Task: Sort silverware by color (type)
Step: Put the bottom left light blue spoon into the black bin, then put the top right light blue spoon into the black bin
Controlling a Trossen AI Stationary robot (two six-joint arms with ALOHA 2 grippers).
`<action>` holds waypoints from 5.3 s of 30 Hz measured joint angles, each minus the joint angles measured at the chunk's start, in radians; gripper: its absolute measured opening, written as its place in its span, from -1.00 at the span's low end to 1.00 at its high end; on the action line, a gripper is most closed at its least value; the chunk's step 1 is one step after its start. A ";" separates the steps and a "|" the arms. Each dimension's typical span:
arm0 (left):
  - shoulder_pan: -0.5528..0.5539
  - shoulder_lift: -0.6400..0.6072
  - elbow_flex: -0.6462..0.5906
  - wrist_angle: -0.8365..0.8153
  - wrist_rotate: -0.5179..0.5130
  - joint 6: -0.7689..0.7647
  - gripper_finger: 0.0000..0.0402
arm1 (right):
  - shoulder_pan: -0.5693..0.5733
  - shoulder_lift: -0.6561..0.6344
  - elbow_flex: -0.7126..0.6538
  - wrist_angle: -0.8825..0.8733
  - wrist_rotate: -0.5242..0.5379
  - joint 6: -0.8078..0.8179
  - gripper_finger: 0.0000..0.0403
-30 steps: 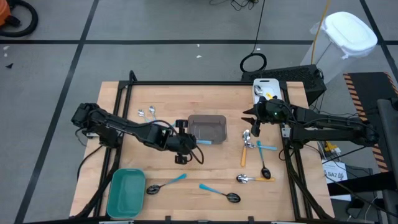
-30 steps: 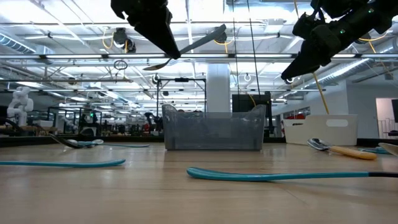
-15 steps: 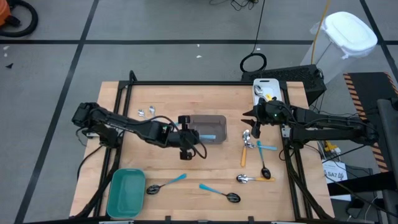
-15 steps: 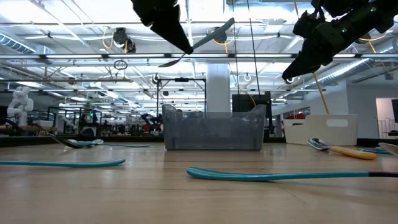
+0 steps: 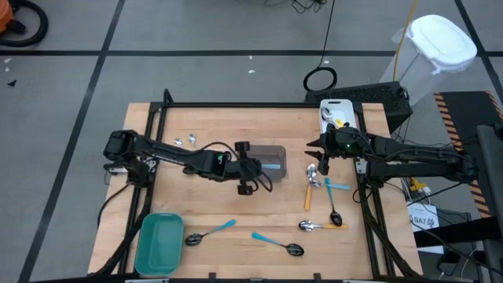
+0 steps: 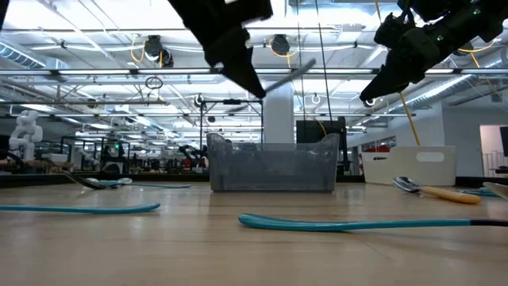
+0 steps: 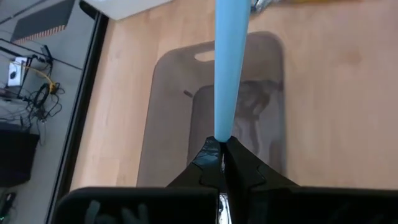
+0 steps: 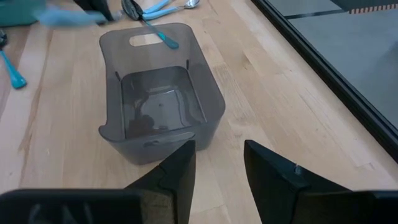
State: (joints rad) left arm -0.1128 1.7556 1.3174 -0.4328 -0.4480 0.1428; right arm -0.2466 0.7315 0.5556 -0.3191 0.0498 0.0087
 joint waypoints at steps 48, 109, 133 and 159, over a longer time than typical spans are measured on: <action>0.168 0.224 0.000 0.093 0.190 -0.122 -0.78 | 0.000 0.000 0.000 -0.011 0.000 0.009 -0.34; 0.156 0.134 0.002 0.138 0.256 -0.217 -0.22 | 0.001 0.000 0.000 -0.014 0.001 -0.002 -0.34; 0.177 -0.154 0.001 -0.421 0.124 -0.109 -0.22 | 0.001 0.001 0.000 -0.045 0.001 0.001 -0.34; 0.461 -0.101 -0.111 -0.936 0.168 0.117 -0.22 | 0.001 0.001 0.000 0.000 0.001 -0.101 -0.34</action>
State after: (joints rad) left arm 0.3481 1.6545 1.2062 -1.3690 -0.2796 0.2598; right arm -0.2459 0.7326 0.5556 -0.3189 0.0505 -0.0927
